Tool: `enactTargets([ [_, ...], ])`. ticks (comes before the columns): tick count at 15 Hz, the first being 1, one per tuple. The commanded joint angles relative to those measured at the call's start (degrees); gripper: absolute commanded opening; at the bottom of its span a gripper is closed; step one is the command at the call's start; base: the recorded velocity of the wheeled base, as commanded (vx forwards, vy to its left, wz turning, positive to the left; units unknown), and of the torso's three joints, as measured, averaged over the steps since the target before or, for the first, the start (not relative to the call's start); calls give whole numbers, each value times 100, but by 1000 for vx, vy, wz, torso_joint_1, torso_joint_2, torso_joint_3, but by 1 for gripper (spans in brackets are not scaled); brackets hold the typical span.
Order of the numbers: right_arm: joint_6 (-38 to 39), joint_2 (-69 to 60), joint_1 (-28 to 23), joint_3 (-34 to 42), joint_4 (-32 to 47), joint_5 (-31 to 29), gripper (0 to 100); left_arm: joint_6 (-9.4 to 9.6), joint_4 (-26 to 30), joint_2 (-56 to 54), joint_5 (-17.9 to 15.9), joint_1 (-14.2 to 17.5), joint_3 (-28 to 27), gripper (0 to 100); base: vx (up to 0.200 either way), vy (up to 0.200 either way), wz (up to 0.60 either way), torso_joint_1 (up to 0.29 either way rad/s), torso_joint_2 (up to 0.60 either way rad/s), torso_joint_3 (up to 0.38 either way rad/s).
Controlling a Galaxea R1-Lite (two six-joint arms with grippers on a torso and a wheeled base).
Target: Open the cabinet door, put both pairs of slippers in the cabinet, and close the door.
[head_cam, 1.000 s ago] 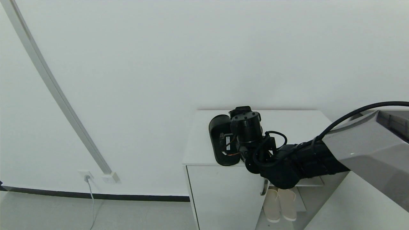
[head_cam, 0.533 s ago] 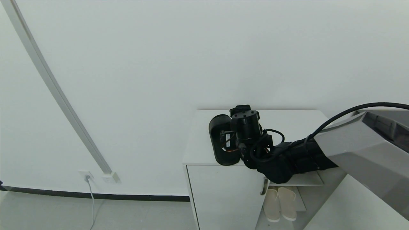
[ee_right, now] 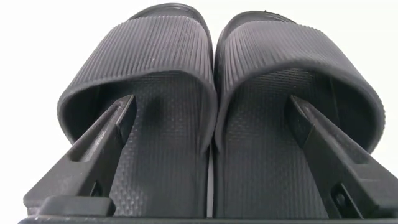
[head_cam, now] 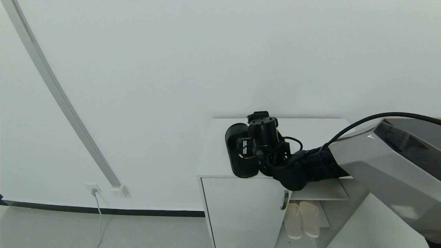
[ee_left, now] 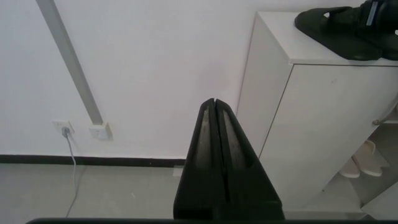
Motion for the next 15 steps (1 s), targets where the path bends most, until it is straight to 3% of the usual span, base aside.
enactTargets([
  [1, -1, 75, -1, -67, -1, -1, 100, -4, -2, 7, 1, 1, 0, 0, 0, 0, 0, 0, 0, 0],
  [4, -1, 146, -36, -111, -19, -1, 100, -4, 6, 7, 1, 1, 0, 0, 0, 0, 0, 0, 0, 0],
  [5, -1, 172, -45, -129, -19, -1, 0, -4, -2, 7, 1, 1, 0, 0, 0, 0, 0, 0, 0, 0],
  [15, -1, -83, -36, -32, -28, -18, 0, -4, 6, 7, 1, 1, 0, 0, 0, 0, 0, 0, 0, 0],
])
